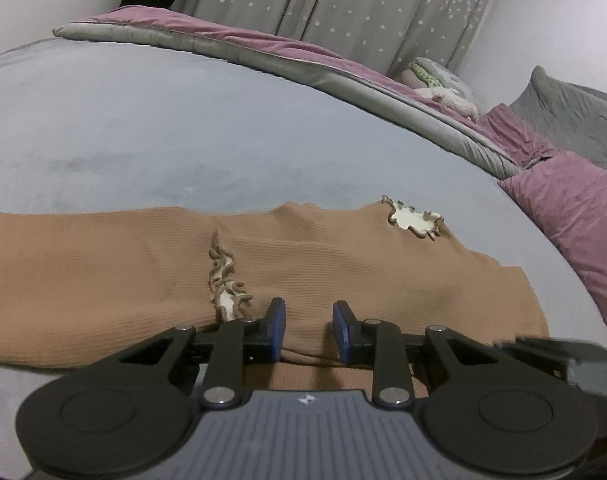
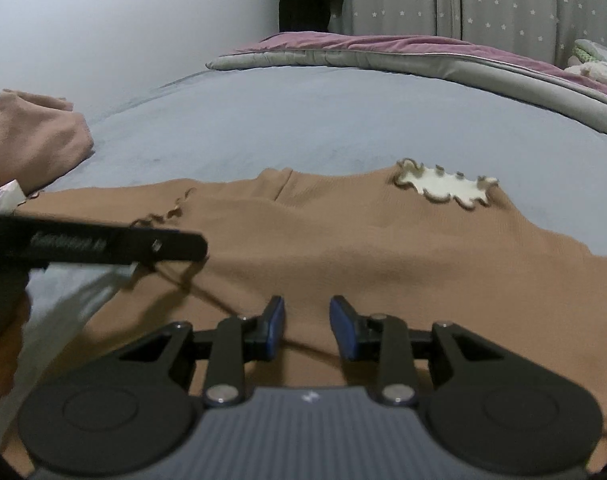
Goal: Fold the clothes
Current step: 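Move the open left gripper out to the other sleeve's cuff, then grasp the other sleeve cuff with the left gripper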
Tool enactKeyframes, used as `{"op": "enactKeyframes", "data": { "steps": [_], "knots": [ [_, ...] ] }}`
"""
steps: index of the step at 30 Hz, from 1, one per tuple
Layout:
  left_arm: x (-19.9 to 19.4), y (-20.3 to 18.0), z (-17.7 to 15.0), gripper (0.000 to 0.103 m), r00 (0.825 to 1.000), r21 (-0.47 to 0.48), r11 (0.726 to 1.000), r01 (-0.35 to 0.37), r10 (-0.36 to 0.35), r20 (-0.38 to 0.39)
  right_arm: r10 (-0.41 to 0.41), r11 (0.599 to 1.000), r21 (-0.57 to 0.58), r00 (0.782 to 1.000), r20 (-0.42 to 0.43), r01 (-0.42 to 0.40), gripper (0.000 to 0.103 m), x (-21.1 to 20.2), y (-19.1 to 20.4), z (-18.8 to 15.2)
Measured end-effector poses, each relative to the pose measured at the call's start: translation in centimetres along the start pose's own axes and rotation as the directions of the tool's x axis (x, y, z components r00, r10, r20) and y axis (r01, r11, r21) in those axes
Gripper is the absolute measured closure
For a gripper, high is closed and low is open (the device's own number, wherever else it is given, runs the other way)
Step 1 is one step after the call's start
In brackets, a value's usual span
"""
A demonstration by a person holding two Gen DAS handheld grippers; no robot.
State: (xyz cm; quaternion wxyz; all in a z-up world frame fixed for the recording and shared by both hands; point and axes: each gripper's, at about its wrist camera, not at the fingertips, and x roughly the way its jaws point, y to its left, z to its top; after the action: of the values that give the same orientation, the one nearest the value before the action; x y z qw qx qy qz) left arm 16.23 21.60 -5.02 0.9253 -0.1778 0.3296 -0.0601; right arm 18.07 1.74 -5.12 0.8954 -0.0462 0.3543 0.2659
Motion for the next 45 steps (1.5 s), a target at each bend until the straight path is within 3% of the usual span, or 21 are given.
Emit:
{"op": "enactKeyframes", "data": {
  "steps": [8,12,15,23,31,38,45],
  "knots": [
    [-1.7,0.1,0.4,0.070,0.999,-0.098,0.995,-0.017,0.020,0.036,0.018,0.999,0.030,1.000,0.008,-0.019,0.074,-3.5,-0.4,-1.4],
    [-2.8,0.0,0.3,0.059,0.995,-0.145,0.986,-0.086,0.092,0.036,0.007,0.997,0.075,0.999,0.035,-0.010,0.068,-4.6,-0.8,-1.7],
    [-3.7,0.0,0.1,0.050,0.983,-0.169,0.970,-0.173,0.181,0.035,0.001,0.994,0.113,0.999,0.051,-0.007,0.064,-5.1,-1.0,-1.7],
    [-4.9,1.7,-0.1,0.040,0.907,-0.259,0.889,-0.379,0.412,0.087,0.004,0.989,0.150,0.997,0.074,-0.015,0.050,-5.9,-0.7,-2.2],
    [-4.9,4.5,-0.4,0.038,0.853,-0.359,0.804,-0.474,0.520,0.039,0.001,0.991,0.136,0.998,0.061,-0.009,0.046,-6.4,-0.1,-2.3],
    [-5.1,8.1,-0.9,0.038,0.777,-0.456,0.699,-0.550,0.628,0.025,0.003,0.993,0.120,0.997,0.072,-0.012,0.038,-7.6,0.1,-1.8],
    [-4.9,9.5,-1.0,0.038,0.738,-0.489,0.676,-0.551,0.669,0.094,-0.008,0.995,0.096,0.998,0.068,0.001,0.035,-8.5,0.2,-1.6]
  ]
}}
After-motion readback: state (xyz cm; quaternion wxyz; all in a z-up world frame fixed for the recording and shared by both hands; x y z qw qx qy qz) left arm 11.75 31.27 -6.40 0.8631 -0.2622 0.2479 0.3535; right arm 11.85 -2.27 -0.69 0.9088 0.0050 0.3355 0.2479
